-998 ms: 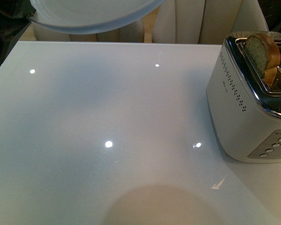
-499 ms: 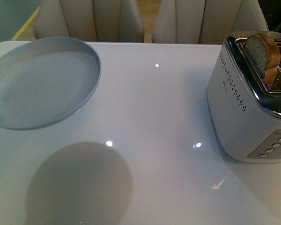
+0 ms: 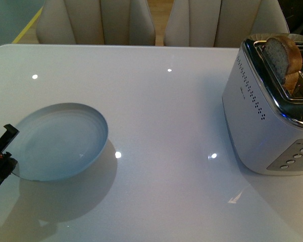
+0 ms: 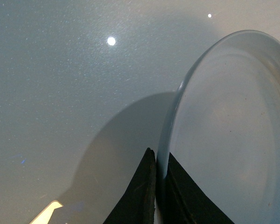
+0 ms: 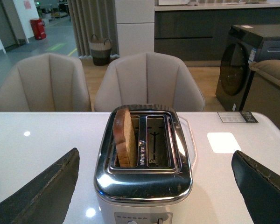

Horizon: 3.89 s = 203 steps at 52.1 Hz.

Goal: Left arm holds plate, right arm toasts bread

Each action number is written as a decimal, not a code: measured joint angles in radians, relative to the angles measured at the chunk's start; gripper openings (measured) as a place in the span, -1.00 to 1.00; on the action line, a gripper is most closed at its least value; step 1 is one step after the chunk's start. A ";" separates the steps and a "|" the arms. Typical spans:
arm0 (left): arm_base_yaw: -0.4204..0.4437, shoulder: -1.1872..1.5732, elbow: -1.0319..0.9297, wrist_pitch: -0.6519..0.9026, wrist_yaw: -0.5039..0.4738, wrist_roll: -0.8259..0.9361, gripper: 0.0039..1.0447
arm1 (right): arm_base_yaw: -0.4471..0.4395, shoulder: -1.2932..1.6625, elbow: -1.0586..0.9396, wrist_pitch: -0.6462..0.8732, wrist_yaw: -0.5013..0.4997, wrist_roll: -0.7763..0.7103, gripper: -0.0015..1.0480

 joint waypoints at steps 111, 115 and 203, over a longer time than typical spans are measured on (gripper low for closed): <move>-0.368 -0.961 -0.146 -0.524 -0.613 -0.227 0.87 | 0.000 0.000 0.000 0.000 0.000 0.000 0.83; -0.421 -0.986 -0.125 -0.584 -0.671 -0.275 0.86 | 0.000 0.000 0.000 0.000 0.000 0.000 0.83; -0.015 -1.946 -0.431 -0.681 0.039 0.836 -0.95 | 0.000 -0.001 0.000 0.000 0.000 0.000 0.83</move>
